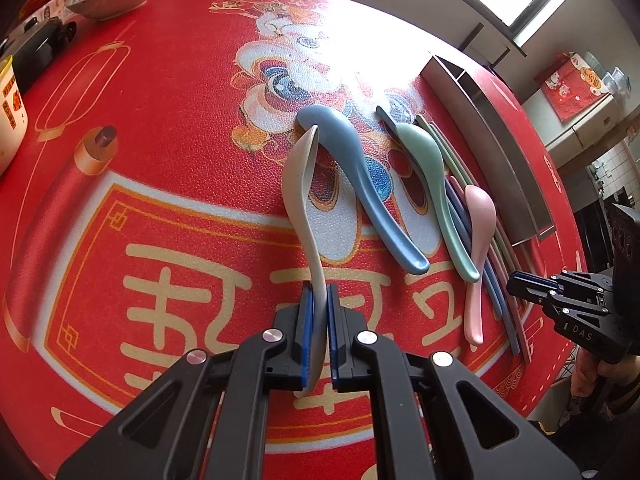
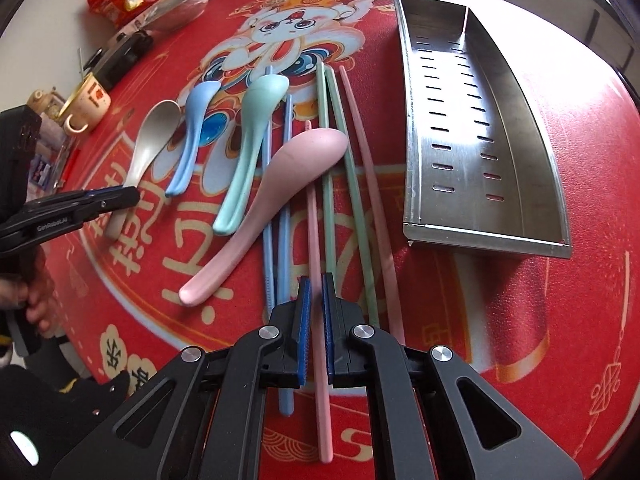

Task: Organize utensils
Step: 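Close the right tool on a pink chopstick while the left tool holds the white spoon, then carry the pink chopstick with the right tool into the steel tray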

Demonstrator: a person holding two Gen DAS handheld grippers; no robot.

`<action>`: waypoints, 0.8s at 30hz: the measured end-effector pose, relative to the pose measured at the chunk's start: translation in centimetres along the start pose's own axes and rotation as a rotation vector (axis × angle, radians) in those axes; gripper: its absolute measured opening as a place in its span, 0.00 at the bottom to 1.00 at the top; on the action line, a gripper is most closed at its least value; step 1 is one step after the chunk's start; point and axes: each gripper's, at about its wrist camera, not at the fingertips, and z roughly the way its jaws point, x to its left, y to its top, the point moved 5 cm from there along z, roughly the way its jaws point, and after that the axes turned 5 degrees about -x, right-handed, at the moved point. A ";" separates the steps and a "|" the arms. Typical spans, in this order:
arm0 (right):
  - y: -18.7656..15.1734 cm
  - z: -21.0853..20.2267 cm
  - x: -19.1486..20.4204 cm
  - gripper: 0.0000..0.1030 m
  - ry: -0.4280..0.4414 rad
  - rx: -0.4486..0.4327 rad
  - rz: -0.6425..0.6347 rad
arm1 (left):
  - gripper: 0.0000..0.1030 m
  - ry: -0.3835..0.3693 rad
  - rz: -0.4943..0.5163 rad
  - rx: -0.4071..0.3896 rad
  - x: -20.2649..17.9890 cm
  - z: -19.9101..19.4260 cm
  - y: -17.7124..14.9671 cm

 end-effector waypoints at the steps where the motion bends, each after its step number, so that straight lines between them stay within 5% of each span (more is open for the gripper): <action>1: 0.1 0.1 0.1 0.06 0.001 0.002 -0.004 | 0.07 0.000 0.000 0.000 0.0 0.0 0.0; 24: -0.2 0.6 0.4 0.06 -0.034 0.057 -0.024 | 0.07 -0.002 -0.016 -0.012 0.2 -0.1 0.0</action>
